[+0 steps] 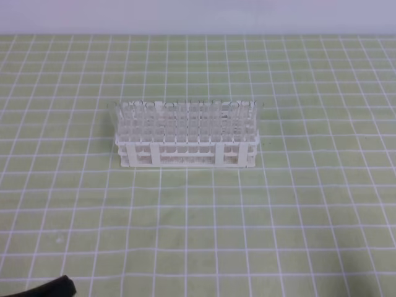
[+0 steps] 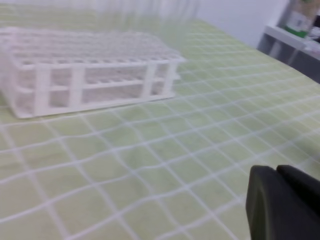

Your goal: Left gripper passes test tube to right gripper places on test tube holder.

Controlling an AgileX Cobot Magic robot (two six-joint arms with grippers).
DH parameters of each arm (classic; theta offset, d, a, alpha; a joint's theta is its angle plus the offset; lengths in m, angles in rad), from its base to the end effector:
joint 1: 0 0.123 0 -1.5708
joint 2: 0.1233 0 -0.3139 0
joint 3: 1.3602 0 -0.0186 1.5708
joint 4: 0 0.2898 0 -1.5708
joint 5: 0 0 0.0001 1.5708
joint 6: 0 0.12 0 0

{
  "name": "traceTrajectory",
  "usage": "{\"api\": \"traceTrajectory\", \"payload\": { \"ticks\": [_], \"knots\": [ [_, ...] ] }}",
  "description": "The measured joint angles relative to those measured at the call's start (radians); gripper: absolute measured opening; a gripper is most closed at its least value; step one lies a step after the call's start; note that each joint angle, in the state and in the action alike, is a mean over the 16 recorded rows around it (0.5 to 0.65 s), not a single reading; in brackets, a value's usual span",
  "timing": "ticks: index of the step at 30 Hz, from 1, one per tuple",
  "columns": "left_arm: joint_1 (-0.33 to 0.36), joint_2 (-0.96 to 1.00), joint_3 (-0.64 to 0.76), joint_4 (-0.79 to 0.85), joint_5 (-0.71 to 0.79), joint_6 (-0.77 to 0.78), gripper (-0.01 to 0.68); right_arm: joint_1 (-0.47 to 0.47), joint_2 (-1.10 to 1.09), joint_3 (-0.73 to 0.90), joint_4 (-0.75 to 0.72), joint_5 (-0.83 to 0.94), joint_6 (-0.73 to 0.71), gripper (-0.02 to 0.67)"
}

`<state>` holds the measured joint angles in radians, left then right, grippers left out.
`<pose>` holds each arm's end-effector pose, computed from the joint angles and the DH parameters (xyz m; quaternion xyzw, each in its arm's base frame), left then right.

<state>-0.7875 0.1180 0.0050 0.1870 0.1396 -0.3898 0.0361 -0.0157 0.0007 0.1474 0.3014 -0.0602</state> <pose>0.0753 -0.0712 0.1855 0.2120 0.7356 -0.2975 0.5705 0.0916 0.0086 0.1814 0.0034 0.7728 0.0538 0.6323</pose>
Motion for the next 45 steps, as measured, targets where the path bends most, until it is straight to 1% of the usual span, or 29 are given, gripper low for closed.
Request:
{"api": "traceTrajectory", "payload": {
  "ticks": [5,16,21,26,32,41,45],
  "knots": [
    [0.115,-0.002,0.002,0.002,-0.006,0.0,-0.003,0.0,0.0,0.0,0.0,0.0,0.0,-0.017],
    [0.443,-0.069,0.001,0.015,-0.005,-0.007,-0.003,0.0,0.001,0.0,0.0,0.0,0.0,-0.017],
    [0.538,-0.106,0.0,0.014,-0.032,-0.022,-0.003,0.0,0.001,0.0,0.0,-0.001,0.0,-0.017],
    [0.592,-0.126,0.0,-0.007,-0.066,-0.014,-0.003,0.0,0.002,0.0,0.0,-0.001,0.0,-0.018],
    [0.613,-0.127,0.001,-0.136,-0.081,0.146,-0.003,0.0,0.002,0.0,0.0,-0.002,0.0,-0.018],
    [0.662,-0.13,0.004,-0.33,0.033,0.421,-0.002,0.0,0.002,0.0,0.0,-0.002,0.0,-0.017],
    [0.686,-0.13,0.004,-0.344,0.092,0.453,-0.002,0.0,0.002,0.0,0.0,-0.002,0.0,-0.017]
  ]
}}
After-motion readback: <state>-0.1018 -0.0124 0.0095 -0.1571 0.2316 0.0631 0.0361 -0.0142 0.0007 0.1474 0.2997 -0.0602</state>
